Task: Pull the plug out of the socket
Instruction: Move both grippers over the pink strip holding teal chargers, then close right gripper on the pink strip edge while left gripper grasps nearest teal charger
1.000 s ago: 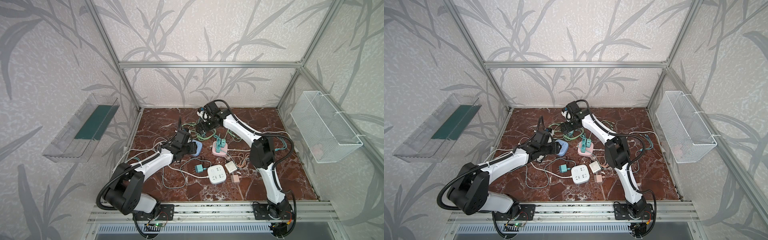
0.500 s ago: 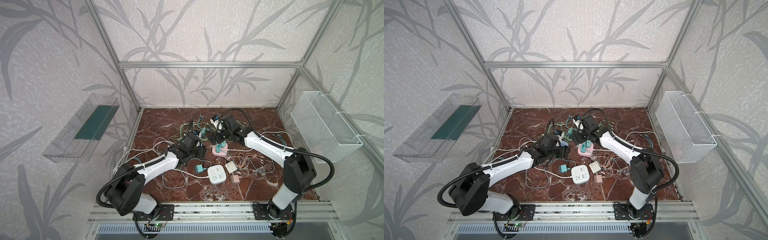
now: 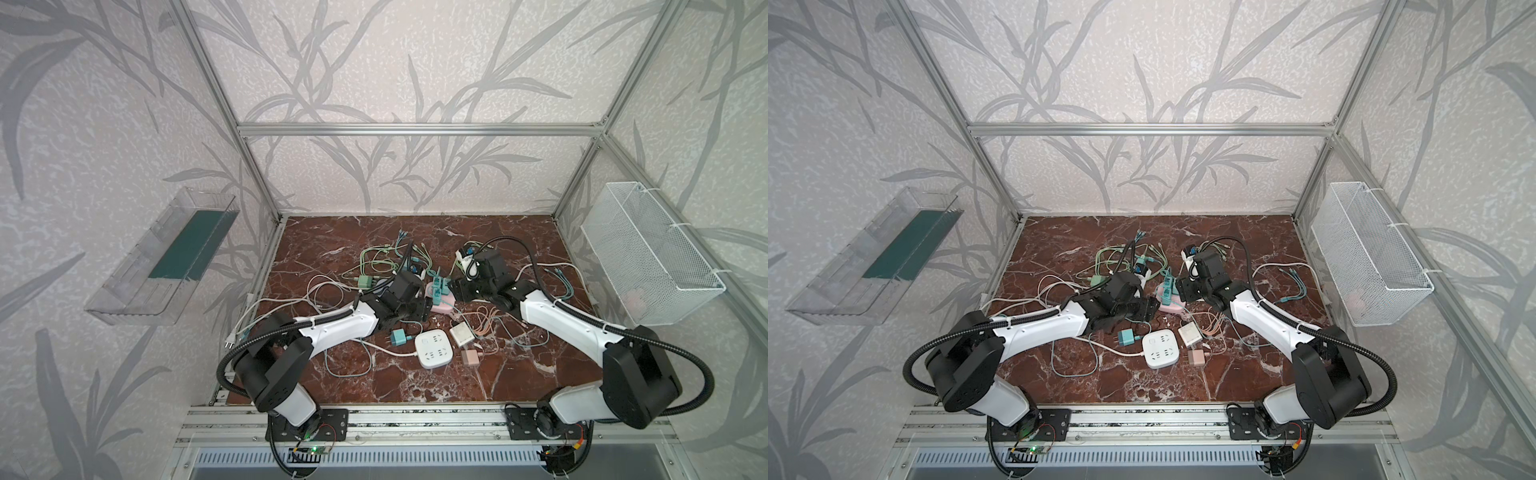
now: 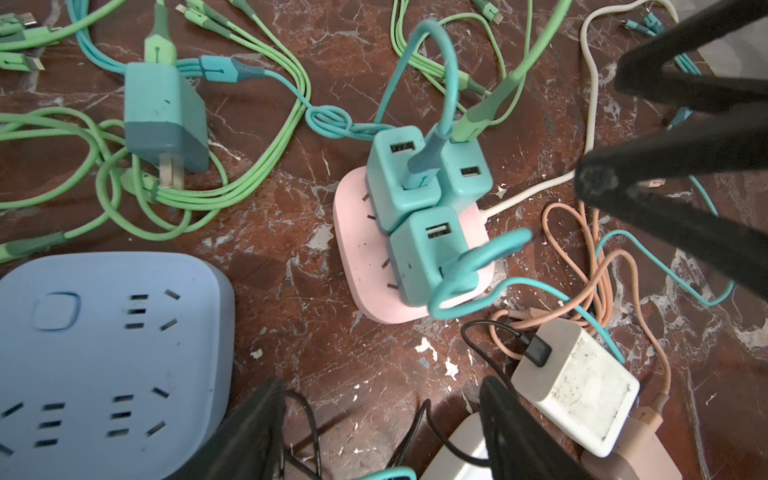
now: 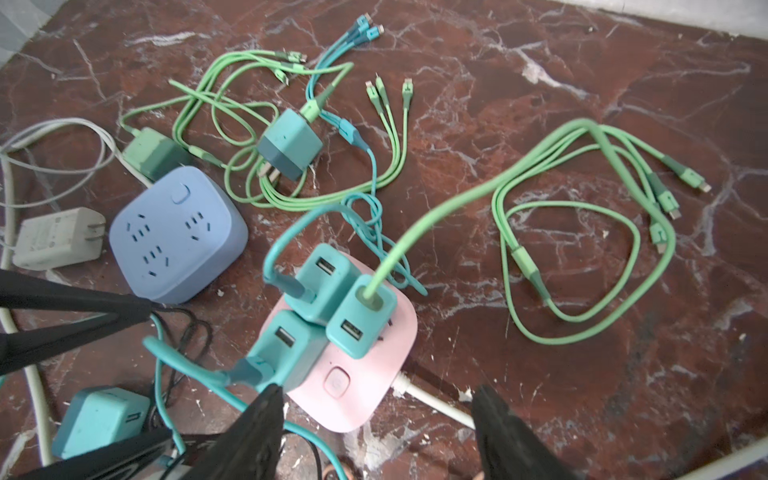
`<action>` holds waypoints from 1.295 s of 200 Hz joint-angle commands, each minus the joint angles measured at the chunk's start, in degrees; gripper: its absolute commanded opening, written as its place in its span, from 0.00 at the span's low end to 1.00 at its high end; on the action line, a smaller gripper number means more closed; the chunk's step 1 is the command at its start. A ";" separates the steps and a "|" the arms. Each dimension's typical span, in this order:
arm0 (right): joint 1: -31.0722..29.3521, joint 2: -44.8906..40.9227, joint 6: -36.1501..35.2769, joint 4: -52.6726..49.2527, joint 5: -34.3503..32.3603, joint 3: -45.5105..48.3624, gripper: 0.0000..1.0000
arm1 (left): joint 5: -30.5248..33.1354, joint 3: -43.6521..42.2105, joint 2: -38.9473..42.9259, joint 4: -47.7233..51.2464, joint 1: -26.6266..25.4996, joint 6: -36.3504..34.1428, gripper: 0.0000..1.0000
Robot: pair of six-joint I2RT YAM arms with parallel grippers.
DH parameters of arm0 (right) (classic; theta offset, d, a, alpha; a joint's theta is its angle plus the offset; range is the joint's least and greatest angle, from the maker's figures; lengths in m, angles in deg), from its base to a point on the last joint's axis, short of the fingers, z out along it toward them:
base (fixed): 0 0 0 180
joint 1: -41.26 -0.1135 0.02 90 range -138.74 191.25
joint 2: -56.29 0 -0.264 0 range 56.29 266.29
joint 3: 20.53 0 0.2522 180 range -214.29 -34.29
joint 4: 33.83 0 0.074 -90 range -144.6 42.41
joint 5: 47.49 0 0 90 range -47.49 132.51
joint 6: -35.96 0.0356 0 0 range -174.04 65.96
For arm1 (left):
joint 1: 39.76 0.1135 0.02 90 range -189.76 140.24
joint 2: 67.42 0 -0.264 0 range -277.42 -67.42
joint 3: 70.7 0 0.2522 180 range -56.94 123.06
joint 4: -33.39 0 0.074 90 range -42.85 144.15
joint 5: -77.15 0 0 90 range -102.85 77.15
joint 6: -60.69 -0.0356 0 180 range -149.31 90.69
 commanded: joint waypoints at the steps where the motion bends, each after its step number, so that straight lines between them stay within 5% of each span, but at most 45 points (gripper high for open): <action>1: 1.26 -1.71 3.06 2.99 0.31 2.74 0.58 | 2.17 2.44 -1.18 -1.23 -1.10 -0.79 0.74; 113: 3.79 7.37 6.83 3.31 4.44 3.33 0.50 | 4.19 10.99 -9.19 3.56 -2.90 2.34 0.73; 259: 4.63 12.45 9.92 5.43 10.28 1.64 0.56 | 7.97 17.56 -16.32 8.65 -3.16 3.03 0.50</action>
